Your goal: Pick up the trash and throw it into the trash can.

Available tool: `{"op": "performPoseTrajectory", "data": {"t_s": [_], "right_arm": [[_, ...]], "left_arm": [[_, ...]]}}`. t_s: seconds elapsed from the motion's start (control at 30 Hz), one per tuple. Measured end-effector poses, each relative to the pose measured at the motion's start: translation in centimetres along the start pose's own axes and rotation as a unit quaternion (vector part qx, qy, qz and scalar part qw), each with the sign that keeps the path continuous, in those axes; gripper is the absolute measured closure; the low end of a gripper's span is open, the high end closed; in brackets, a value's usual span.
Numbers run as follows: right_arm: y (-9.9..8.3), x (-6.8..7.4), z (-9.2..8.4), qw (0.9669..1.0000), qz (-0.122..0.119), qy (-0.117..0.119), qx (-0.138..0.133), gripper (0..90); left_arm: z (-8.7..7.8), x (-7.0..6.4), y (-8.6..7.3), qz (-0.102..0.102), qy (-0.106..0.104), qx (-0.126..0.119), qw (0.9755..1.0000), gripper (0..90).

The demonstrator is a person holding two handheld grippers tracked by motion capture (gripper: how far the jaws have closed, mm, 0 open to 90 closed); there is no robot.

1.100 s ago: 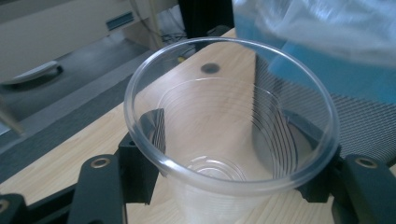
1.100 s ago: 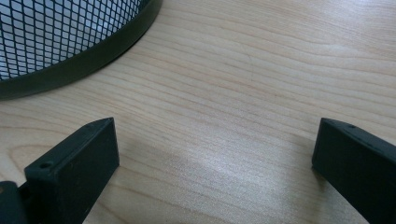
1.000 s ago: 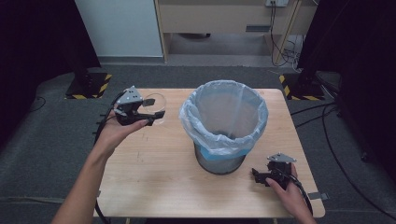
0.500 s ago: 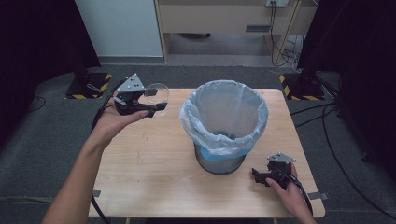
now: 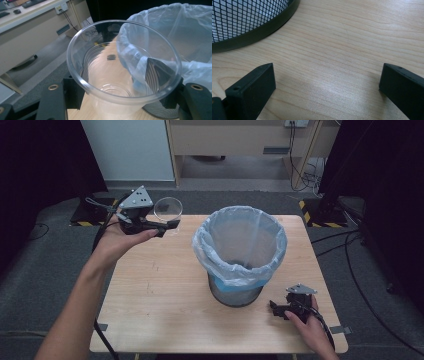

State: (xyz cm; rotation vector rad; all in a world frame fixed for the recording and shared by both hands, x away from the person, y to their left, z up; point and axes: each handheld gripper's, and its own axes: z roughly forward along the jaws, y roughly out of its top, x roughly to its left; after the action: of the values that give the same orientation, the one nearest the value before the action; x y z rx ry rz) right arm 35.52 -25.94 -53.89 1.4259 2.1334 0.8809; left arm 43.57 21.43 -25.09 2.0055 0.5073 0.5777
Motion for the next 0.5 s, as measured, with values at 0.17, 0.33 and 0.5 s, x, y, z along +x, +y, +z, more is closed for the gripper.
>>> {"op": "performPoseTrajectory", "data": {"t_s": [0.17, 0.33, 0.5], "right_arm": [[0.0, 0.0, 0.0, 1.0000, 0.000, 0.000, 0.000, 0.6], [0.0, 0.0, 0.0, 1.0000, 0.000, 0.000, 0.000, 0.6], [0.0, 0.0, 0.0, 1.0000, 0.001, 0.000, 0.000, 0.6]], "left_arm": [[-0.6, -0.4, 1.6, 0.005, -0.007, -0.012, 0.9999, 35.1], [-0.5, -1.6, 3.2, 0.016, -0.019, -0.021, 0.9995, 35.1], [0.0, -3.3, 4.9, 0.030, -0.038, -0.032, 0.9983, 35.0]]}}
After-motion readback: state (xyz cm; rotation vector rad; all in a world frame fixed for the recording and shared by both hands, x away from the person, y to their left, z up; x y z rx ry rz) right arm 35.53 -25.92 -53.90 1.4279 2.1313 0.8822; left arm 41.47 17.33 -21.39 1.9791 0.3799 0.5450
